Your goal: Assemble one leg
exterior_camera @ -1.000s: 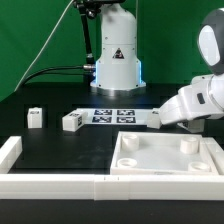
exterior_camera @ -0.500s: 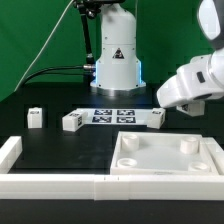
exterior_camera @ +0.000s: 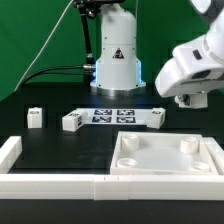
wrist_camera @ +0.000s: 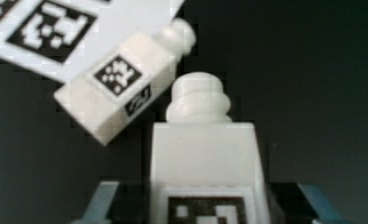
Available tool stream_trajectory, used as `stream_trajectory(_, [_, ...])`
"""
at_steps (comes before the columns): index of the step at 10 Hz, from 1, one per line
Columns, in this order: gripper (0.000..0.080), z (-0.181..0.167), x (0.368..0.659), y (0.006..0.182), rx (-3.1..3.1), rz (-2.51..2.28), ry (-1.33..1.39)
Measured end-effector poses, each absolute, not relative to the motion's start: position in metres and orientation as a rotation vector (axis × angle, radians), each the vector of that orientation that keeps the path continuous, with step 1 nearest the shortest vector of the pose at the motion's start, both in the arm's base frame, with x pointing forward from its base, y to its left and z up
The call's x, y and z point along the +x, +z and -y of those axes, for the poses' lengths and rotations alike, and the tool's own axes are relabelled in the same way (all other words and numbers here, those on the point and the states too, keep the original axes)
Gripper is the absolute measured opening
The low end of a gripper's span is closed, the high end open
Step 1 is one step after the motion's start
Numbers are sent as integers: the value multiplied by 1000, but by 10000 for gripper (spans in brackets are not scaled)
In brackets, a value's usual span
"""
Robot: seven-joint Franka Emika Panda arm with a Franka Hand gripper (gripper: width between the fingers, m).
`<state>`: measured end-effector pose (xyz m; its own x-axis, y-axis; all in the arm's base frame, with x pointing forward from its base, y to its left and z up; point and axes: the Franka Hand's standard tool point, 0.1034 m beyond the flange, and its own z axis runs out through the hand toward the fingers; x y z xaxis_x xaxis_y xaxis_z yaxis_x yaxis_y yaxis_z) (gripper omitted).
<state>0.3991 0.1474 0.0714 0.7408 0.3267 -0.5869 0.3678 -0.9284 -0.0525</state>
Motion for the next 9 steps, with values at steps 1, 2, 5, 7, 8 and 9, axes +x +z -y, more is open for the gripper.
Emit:
stream_trajectory(1, [287,-148,404,70,2932,-579,-781])
stream_trajectory(2, [287,-146,407,70,2999,-563,-584])
stream_trajectory(5, [288,-124,401,80,3151,-290,-40])
stream_trajectory(7, [288,-122,405,83,3193,-127,195])
stream_trajectory(8, [288,-123,403,83,3195,-139,262])
stream_trajectory(9, [288,-123,403,82,3194,-144,246])
